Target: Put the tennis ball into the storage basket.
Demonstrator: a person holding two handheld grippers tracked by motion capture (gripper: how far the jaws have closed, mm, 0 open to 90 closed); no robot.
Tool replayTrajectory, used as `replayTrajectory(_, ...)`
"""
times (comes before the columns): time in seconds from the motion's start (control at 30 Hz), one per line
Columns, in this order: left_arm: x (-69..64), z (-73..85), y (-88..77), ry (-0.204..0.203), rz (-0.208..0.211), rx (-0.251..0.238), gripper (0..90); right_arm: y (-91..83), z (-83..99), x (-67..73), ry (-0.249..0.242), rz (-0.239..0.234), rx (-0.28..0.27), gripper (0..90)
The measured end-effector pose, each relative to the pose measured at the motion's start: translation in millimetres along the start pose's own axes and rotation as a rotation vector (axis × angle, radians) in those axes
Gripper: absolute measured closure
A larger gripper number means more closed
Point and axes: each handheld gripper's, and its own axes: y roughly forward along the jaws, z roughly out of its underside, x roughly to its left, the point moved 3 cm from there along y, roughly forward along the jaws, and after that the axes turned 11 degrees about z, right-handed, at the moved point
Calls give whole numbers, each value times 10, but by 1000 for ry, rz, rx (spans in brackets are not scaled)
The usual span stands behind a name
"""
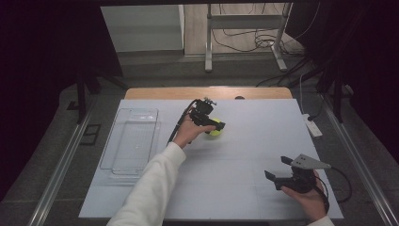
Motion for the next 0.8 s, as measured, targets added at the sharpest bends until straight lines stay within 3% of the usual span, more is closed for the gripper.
replayTrajectory(0.8,135,45,265,-55,0,43,83,2,2,-3,-1,-1,2,121)
